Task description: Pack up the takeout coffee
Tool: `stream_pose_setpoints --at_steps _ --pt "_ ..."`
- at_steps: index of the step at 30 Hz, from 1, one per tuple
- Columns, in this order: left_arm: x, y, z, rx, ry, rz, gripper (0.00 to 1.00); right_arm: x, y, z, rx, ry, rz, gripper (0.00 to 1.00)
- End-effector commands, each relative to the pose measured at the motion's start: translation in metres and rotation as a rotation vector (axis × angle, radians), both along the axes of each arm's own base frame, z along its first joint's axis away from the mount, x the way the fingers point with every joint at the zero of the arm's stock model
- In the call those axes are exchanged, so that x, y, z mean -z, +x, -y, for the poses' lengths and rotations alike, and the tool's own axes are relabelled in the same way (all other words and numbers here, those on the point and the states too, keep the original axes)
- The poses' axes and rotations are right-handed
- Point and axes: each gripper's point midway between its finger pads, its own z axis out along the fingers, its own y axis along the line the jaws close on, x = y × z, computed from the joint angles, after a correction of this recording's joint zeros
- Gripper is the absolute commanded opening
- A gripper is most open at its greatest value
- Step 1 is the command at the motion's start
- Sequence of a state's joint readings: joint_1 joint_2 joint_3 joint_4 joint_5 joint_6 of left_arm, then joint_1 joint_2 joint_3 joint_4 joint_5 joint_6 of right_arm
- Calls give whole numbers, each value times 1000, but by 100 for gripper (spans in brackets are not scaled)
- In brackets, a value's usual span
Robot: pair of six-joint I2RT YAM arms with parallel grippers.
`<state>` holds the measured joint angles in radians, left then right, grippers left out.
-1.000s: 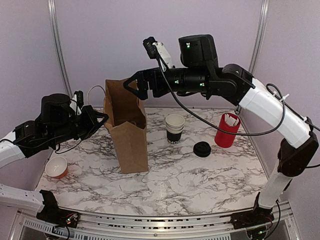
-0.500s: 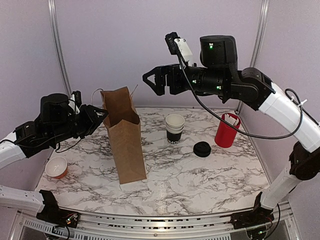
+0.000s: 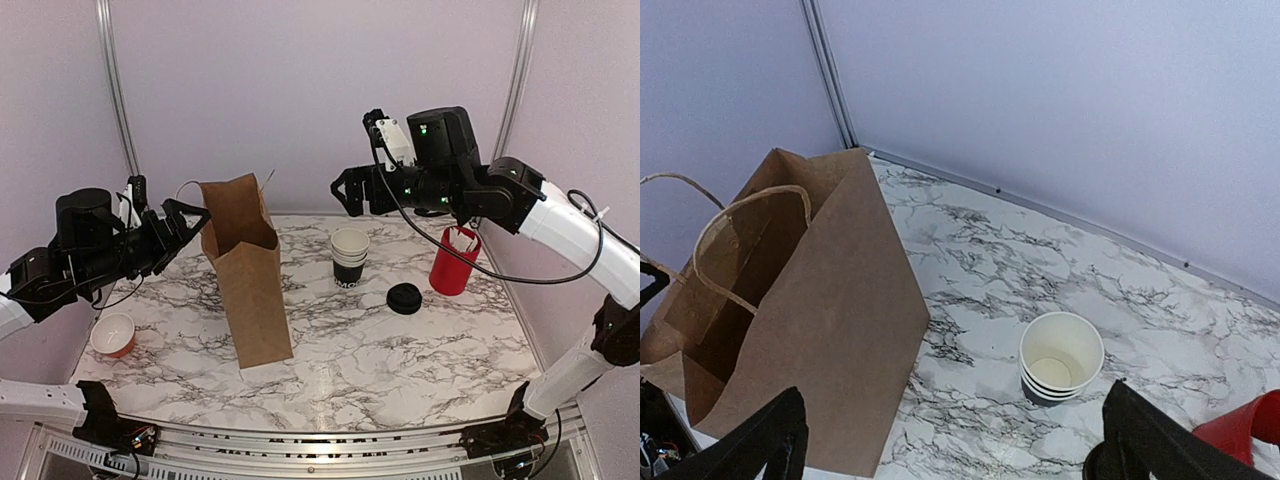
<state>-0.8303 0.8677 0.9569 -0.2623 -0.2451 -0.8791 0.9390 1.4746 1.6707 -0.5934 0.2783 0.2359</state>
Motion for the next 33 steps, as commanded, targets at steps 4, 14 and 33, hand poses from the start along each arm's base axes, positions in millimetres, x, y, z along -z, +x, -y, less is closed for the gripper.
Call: stream_pose_setpoints --at_steps 4,14,33 --pt "-5 -12 -22 -2 86 74 99 3 15 36 123 8 -15 100" --pt "-38 -20 -56 -93 111 209 99 33 45 103 319 -22 -107 100" --pt "-33 -13 -114 -391 154 193 99 92 28 279 718 -48 -235 86"
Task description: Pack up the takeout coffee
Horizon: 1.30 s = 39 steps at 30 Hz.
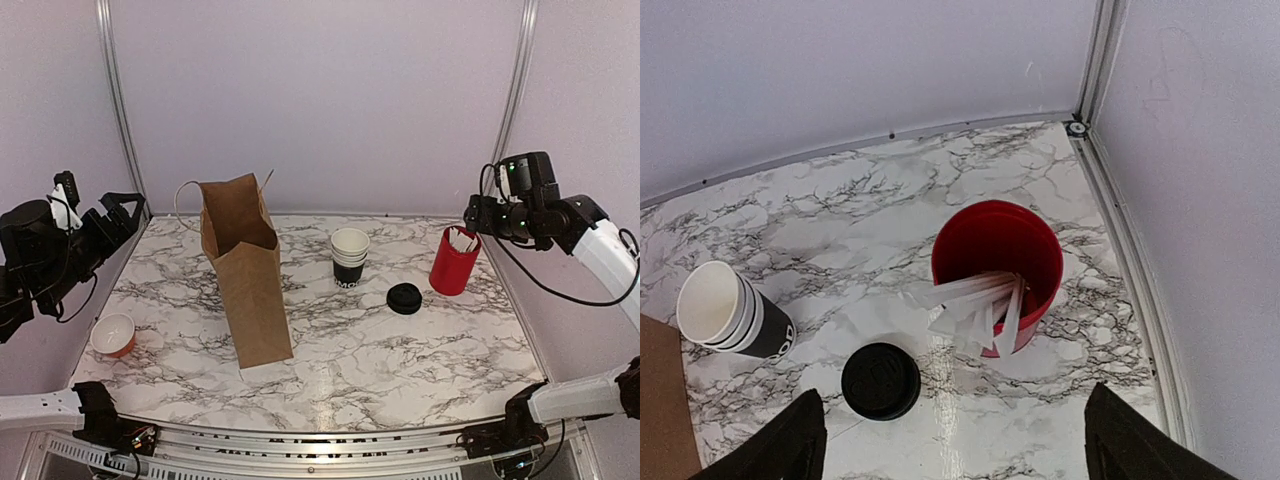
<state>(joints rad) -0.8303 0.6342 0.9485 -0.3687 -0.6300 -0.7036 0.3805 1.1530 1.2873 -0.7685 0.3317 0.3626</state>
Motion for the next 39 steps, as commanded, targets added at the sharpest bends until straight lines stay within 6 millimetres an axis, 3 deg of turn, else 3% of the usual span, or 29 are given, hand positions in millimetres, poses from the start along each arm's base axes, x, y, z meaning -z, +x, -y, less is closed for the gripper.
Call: stream_pose_setpoints --at_steps 1,8,16,39 --pt "5 3 -9 -53 18 -11 99 17 -8 28 75 9 -36 84" --pt "6 2 -10 -55 19 -12 99 60 -7 58 151 26 -129 69" --pt "4 -2 -14 -59 5 -7 99 81 10 58 143 26 -153 66" --pt "2 -5 -19 -68 -13 -2 99 91 41 57 126 -22 -150 65"
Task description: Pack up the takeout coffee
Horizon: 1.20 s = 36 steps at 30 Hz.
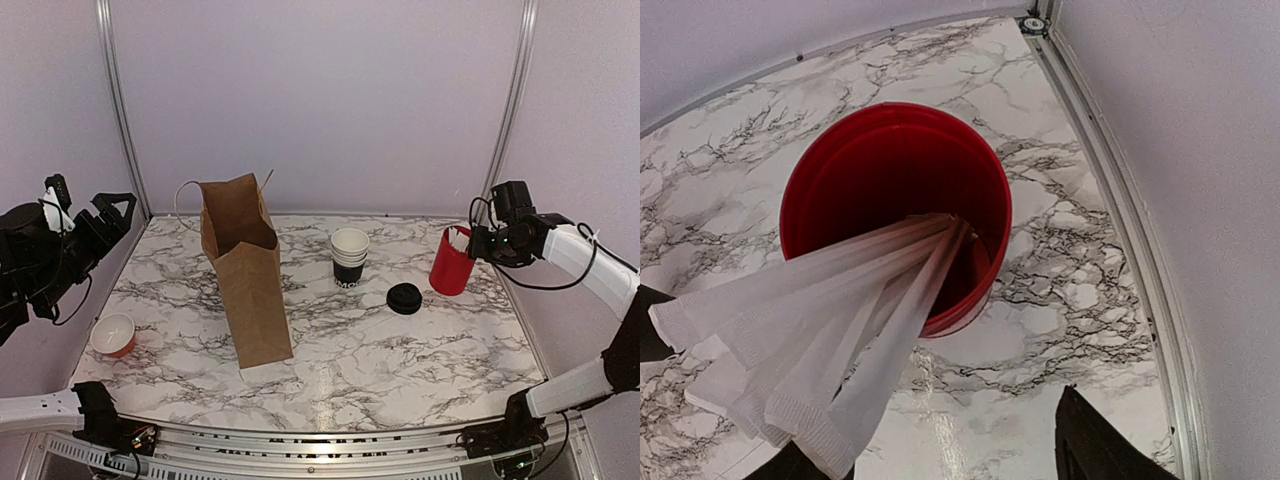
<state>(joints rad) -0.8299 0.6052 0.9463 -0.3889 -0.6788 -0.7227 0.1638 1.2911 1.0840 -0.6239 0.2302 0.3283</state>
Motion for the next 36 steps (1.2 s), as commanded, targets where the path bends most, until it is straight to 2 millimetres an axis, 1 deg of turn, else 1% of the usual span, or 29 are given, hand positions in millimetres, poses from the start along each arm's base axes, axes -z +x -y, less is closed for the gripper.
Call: stream_pose_setpoints --at_steps 1,9,17,26,32,36 --pt "3 -1 -5 -17 4 -8 99 -18 13 4 7 -15 61 65" --pt "2 0 -4 -15 6 -10 99 -17 20 3 -3 -28 63 64" --pt "2 1 -2 -13 4 -13 99 -21 26 2 -12 -31 73 61" --pt "2 1 -1 -9 2 -16 99 -21 29 2 -18 -45 75 56" --pt "3 3 2 -5 4 -20 99 -23 30 3 -21 -52 79 50" --pt "3 3 3 -4 5 -22 99 -24 31 2 -26 -54 82 48"
